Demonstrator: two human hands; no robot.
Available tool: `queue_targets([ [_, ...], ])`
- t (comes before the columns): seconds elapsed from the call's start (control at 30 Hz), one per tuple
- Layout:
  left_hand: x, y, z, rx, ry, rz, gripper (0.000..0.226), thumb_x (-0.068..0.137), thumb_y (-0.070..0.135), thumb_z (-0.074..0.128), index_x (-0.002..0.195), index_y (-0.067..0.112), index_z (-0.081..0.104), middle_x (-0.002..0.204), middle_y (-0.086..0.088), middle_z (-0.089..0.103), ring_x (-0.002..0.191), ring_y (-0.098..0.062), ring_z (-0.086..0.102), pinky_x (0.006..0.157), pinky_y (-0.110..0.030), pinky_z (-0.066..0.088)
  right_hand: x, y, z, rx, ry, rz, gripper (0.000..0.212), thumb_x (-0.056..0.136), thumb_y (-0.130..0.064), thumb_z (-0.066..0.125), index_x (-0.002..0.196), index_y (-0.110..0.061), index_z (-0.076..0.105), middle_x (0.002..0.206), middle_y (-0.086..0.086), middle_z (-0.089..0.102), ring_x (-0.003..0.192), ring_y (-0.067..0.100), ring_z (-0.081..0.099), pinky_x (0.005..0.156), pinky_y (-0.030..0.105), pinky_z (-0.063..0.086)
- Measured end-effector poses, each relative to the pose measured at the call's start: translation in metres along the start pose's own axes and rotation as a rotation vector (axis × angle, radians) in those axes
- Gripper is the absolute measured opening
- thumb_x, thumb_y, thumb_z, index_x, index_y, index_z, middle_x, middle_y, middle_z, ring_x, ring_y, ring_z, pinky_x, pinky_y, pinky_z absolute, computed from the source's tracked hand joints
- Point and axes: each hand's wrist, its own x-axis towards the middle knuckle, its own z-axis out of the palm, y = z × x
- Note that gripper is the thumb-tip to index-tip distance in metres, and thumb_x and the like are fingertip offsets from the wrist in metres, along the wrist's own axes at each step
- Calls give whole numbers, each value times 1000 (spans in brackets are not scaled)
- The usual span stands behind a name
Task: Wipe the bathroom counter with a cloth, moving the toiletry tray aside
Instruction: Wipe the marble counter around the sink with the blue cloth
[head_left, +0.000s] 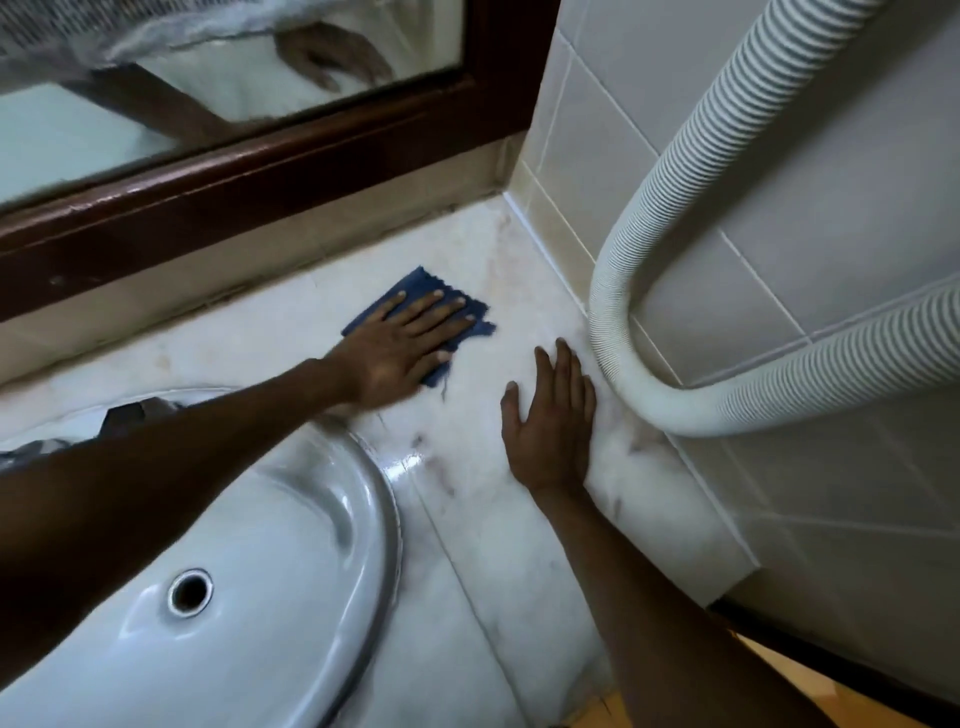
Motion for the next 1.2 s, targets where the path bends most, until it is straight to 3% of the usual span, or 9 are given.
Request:
queue_targets([
  [0.13, 7, -48, -10, -22, 64, -423, 60, 102, 50, 9, 159, 30, 5, 168, 5, 7, 155, -20, 5, 123, -46, 4, -2, 0, 3, -43, -7, 4, 53, 99, -41, 40, 146, -15, 44, 160, 7, 31, 147, 22, 30, 117, 43, 26],
  [0.27, 20, 12, -1, -148, 126, -685, 58, 106, 41, 17, 160, 22, 8, 169, 1, -1, 155, -22, -4, 122, -48, -7, -4, 2, 1, -41, -30, -3, 54, 99, -42, 38, 146, -15, 42, 160, 7, 31, 147, 22, 29, 119, 41, 24],
  [0.53, -55, 152, 38, -190, 110, -572, 58, 107, 42, 15, 160, 23, 4, 168, 3, -5, 155, -19, -11, 123, -48, -8, -14, 35, -22, 102, -254, -176, 57, 100, -39, 37, 149, -10, 38, 160, 15, 28, 148, 29, 26, 121, 44, 21],
  [0.87, -195, 298, 85, -159, 54, -523, 57, 107, 44, 17, 160, 28, 3, 168, 6, -3, 155, -17, -9, 124, -45, -8, -156, 115, -88, 48, -370, -285, 57, 103, -36, 37, 152, -9, 30, 163, 15, 19, 151, 28, 17, 123, 43, 13],
  [1.0, -266, 319, 97, -143, 78, -579, 57, 106, 44, 20, 160, 29, 6, 167, 7, -1, 155, -17, -5, 125, -48, 2, -175, 106, -103, 12, -442, -292, 57, 102, -38, 41, 150, -8, 33, 161, 21, 20, 149, 35, 18, 121, 50, 17],
  [1.2, -359, 334, 109, -162, 78, -672, 58, 107, 48, 17, 160, 31, 3, 167, 9, -4, 154, -14, -11, 125, -44, 0, -195, 38, -115, 93, -567, -319, 56, 103, -41, 37, 148, -9, 35, 159, 17, 28, 145, 35, 27, 116, 51, 27],
])
